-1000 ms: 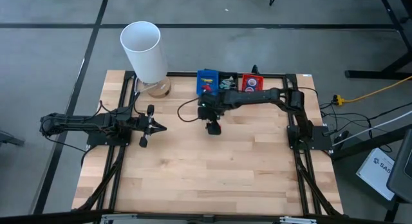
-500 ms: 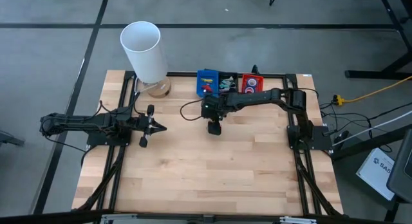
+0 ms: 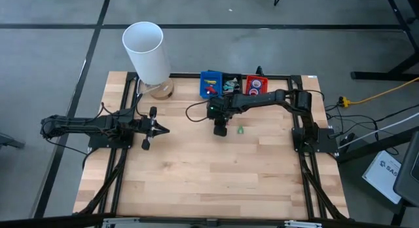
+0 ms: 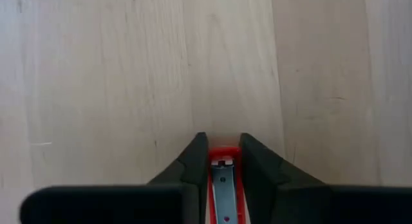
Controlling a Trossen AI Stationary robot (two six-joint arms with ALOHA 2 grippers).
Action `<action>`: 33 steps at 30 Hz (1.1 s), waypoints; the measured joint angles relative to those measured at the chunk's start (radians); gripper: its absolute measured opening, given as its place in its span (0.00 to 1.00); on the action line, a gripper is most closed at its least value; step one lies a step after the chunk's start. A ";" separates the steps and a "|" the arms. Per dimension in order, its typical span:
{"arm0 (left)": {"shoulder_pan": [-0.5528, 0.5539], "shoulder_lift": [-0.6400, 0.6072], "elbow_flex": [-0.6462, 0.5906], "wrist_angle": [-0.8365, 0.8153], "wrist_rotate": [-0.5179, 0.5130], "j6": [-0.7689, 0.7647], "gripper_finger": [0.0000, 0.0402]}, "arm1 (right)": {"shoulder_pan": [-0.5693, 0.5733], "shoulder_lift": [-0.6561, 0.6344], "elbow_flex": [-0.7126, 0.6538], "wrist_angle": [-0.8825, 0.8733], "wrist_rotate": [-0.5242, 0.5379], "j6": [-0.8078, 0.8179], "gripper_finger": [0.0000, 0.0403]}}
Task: Pick and place Stapler, Stapler remover, tape
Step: Put the red stapler into the blue bin
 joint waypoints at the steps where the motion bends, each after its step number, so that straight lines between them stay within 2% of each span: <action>1: 0.000 0.000 0.000 0.000 0.000 0.000 0.04 | 0.000 -0.005 -0.001 0.002 -0.001 -0.003 0.15; 6: 0.000 0.000 0.000 0.000 0.000 0.000 0.04 | -0.003 -0.030 -0.003 -0.012 -0.001 -0.022 0.15; 11: 0.000 0.000 0.000 0.000 0.000 0.000 0.04 | -0.006 -0.058 0.015 -0.035 -0.004 -0.026 0.20; 20: 0.000 0.000 0.000 0.000 0.000 0.000 0.04 | -0.023 -0.177 0.016 -0.028 -0.011 -0.049 0.15; 28: 0.000 0.000 0.000 0.000 0.000 0.000 0.04 | -0.047 -0.226 0.020 0.085 -0.012 -0.052 0.18; 33: 0.000 0.000 0.000 0.000 0.000 0.000 0.04 | -0.070 -0.218 0.080 0.114 -0.015 -0.106 0.17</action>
